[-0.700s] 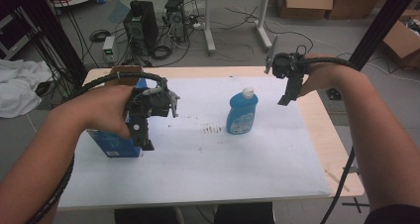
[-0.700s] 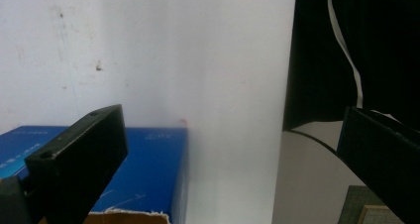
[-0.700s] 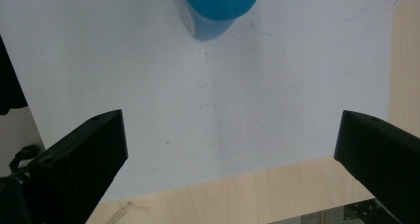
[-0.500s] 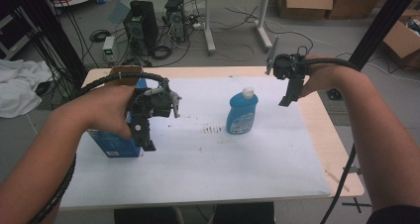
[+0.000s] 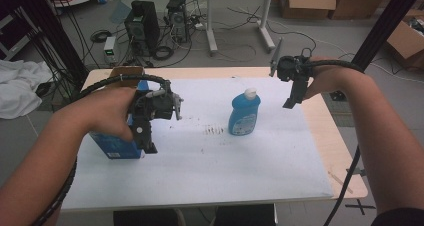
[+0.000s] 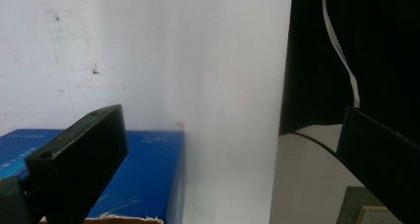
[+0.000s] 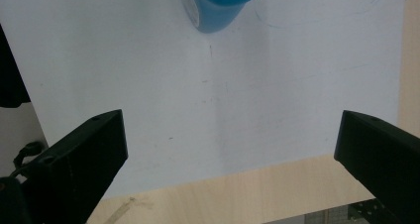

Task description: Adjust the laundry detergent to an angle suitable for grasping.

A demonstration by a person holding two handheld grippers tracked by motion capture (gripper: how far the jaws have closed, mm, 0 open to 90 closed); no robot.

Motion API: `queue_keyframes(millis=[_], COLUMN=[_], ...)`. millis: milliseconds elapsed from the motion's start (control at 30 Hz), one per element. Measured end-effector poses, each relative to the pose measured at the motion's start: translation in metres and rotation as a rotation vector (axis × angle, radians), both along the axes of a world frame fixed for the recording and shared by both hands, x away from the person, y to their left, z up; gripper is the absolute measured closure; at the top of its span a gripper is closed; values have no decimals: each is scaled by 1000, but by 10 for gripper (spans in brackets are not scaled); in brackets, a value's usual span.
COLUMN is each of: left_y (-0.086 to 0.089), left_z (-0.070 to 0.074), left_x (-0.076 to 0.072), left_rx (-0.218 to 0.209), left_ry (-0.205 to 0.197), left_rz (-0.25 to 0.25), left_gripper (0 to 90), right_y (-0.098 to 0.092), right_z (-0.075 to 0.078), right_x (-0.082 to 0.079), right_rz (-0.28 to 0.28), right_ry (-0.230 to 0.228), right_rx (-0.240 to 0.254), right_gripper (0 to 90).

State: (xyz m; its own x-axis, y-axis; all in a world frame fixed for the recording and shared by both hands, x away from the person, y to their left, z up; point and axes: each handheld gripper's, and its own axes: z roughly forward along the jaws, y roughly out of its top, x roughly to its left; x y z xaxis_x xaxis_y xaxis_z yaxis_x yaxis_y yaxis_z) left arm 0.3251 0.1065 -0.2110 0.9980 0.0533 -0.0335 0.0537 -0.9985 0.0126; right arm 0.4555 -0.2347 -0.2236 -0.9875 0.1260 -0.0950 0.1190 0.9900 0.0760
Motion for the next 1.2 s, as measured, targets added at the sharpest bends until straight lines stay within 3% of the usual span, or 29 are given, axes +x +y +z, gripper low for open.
queue_keyframes(millis=[667,867,1200], left_y=[5,6,8], left_z=[0,-4,0], left_x=[0,1,0], left_rx=[9,16,-3], left_ry=[2,13,5], left_rz=[28,30,31], left_gripper=[0,1,1], right_y=[50,72,94], right_z=[23,15,-10], right_x=[7,11,21], right_rz=[153,222,240], right_ry=[-14,1,30], right_rx=[6,0,-42], right_gripper=[0,0,0])
